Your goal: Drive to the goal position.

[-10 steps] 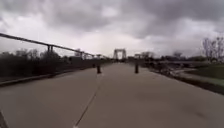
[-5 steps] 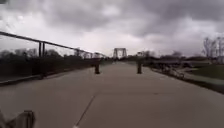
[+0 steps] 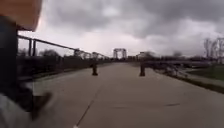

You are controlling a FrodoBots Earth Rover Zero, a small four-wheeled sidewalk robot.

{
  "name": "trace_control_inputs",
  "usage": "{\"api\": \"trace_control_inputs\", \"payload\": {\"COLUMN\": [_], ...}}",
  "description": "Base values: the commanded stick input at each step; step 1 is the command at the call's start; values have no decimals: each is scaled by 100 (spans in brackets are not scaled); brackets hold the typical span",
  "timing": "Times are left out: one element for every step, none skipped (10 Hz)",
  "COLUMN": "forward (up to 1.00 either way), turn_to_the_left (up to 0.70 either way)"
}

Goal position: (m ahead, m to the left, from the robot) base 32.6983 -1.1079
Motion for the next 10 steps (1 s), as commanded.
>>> {"api": "trace_control_inputs", "payload": {"forward": [100, 100, 100, 100, 100, 100, 100, 100, 100, 2], "turn_to_the_left": [0, 0, 0, 0, 0, 0, 0, 0, 0, 0]}}
